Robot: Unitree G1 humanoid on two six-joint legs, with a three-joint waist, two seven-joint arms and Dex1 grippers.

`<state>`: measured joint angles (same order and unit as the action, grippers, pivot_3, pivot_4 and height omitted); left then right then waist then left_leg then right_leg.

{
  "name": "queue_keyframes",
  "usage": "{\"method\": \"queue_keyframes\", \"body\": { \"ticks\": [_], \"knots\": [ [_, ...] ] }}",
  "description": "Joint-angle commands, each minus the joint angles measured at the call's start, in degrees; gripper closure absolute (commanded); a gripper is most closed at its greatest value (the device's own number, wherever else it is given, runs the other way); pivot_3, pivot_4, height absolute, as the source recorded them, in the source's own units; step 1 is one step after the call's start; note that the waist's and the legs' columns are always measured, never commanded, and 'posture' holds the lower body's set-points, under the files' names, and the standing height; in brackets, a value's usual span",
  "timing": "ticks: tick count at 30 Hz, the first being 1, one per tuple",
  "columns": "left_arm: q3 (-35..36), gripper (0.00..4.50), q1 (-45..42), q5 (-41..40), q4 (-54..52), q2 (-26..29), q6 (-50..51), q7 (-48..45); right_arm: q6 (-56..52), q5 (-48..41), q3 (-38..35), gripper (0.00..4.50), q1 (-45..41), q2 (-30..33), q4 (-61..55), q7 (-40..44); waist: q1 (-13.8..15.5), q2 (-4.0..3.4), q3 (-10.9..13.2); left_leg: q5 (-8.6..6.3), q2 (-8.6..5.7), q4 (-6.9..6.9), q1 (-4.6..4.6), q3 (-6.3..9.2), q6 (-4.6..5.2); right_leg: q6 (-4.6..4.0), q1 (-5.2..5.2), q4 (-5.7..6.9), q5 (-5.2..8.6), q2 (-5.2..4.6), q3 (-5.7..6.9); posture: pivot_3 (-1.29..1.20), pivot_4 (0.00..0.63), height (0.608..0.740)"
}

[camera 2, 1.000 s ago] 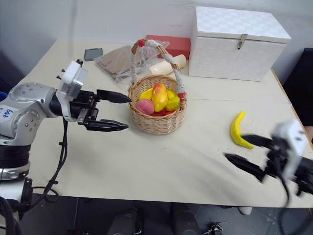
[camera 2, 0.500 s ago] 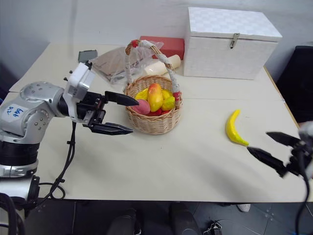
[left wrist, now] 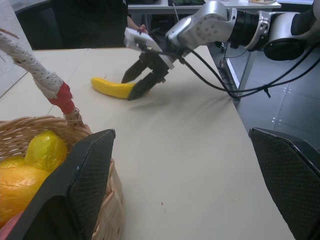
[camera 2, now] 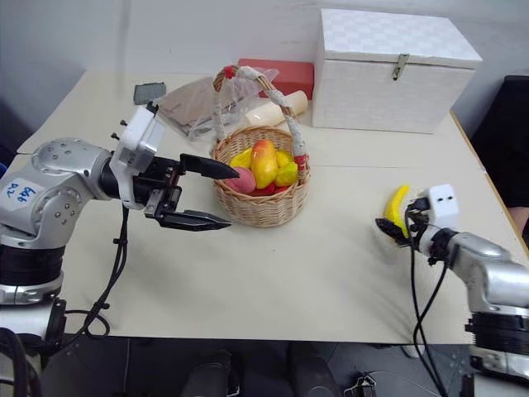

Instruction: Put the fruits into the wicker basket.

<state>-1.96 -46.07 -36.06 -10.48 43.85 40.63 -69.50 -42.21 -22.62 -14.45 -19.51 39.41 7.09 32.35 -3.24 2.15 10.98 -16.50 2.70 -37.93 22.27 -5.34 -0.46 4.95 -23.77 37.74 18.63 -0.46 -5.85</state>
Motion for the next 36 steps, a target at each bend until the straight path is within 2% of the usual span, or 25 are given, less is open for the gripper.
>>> {"method": "queue_keyframes", "body": {
  "ticks": [1,4,8,12,15,19,21,24,26,30,33,36],
  "knots": [
    [2.0,0.0,-0.9,-1.0,-1.5,0.5,0.1,0.7,3.7,2.2,1.1,0.2,-0.5,-1.0,1.9,-0.4,-0.1,0.0,0.0,0.0,0.0,-0.02,-0.01,0.0,0.0,0.0,0.01,0.0,0.0,0.0,0.0,0.0,0.15,0.74],
    [2.1,0.0,-1.4,-1.3,-1.5,0.5,0.3,0.7,5.0,2.3,1.8,0.93,0.6,-1.3,0.5,1.1,-0.1,0.0,0.0,0.0,0.0,-0.03,-0.01,0.0,-0.01,0.0,0.02,0.01,0.0,0.01,-0.01,0.0,0.15,0.74],
    [1.7,0.0,-1.9,-0.5,-0.7,0.4,-0.2,0.7,4.8,1.8,0.4,2.38,1.6,-0.9,-1.7,1.2,-0.2,0.0,0.0,0.09,0.02,-0.03,-0.03,0.0,-0.17,0.0,0.02,0.03,0.0,0.03,-0.01,0.0,0.15,0.74],
    [1.6,0.0,-1.5,0.3,-0.2,0.5,-0.7,0.7,3.6,-0.3,-2.3,3.6,3.1,0.8,-5.4,2.8,-0.1,0.0,0.0,0.1,0.01,-0.02,-0.02,0.0,-0.19,0.0,0.01,0.03,0.0,0.02,-0.01,0.0,0.15,0.74],
    [2.3,0.0,-1.2,0.2,0.0,0.9,-0.3,1.2,0.5,-5.3,-5.7,3.64,5.4,2.6,-12.2,6.0,0.1,-0.01,0.0,0.1,0.01,-0.01,0.0,0.01,-0.19,0.01,0.01,0.03,0.0,0.02,0.0,0.0,0.15,0.74],
    [5.3,0.0,1.6,0.0,0.1,4.0,0.5,1.8,-7.5,-19.5,-9.4,3.64,13.8,7.3,-31.5,15.9,0.0,-0.02,0.0,0.07,0.04,0.05,-0.01,0.03,-0.13,0.01,0.01,0.01,0.0,0.03,0.01,0.0,0.15,0.74],
    [6.9,0.0,3.2,-0.6,-0.4,5.9,1.1,1.8,-11.0,-26.7,-9.9,3.64,16.8,9.2,-38.3,19.1,-0.2,-0.02,0.0,0.01,0.12,0.09,-0.09,0.04,-0.13,0.0,0.06,0.01,0.01,0.11,0.02,0.0,0.15,0.74],
    [9.1,0.0,4.8,-1.7,-1.1,8.2,2.3,2.1,-13.6,-35.6,-7.0,3.64,15.6,11.3,-45.6,20.9,-0.3,0.0,0.0,-0.01,0.16,0.09,-0.13,0.06,-0.15,-0.01,0.1,0.02,0.01,0.11,0.04,0.0,0.15,0.74],
    [9.7,0.0,5.0,-1.8,-1.4,9.1,2.5,2.3,-14.0,-36.0,-0.7,3.64,9.2,9.0,-46.3,17.7,-0.4,0.07,0.0,-0.04,0.11,0.06,-0.15,0.07,-0.09,0.02,0.14,0.02,0.0,0.04,0.05,0.0,0.15,0.74],
    [10.0,0.0,4.8,-1.8,-1.6,9.3,2.7,3.2,-13.8,-28.7,12.5,3.64,-8.9,-3.6,-38.4,5.7,-1.1,0.2,0.0,-0.04,0.08,0.0,-0.15,0.11,-0.02,-0.04,0.12,0.01,-0.06,-0.01,0.1,0.0,0.15,0.74],
    [10.3,0.0,5.2,-1.8,-2.3,9.0,2.7,4.3,-13.8,-19.9,18.7,3.64,-21.6,-13.8,-26.6,-4.5,-1.4,0.18,0.0,-0.02,0.06,0.04,0.04,0.11,-0.06,-0.14,-0.14,0.14,-0.01,-0.04,0.12,0.0,0.15,0.74],
    [11.2,0.0,6.3,-2.2,-3.6,9.4,3.1,5.1,-13.0,-15.3,21.0,3.64,-28.4,-19.0,-18.8,-7.5,-1.4,0.19,0.0,0.23,0.07,-0.05,0.79,0.07,-0.42,-0.17,-0.94,0.34,0.01,-0.06,0.12,0.0,0.15,0.74]
  ]
}}
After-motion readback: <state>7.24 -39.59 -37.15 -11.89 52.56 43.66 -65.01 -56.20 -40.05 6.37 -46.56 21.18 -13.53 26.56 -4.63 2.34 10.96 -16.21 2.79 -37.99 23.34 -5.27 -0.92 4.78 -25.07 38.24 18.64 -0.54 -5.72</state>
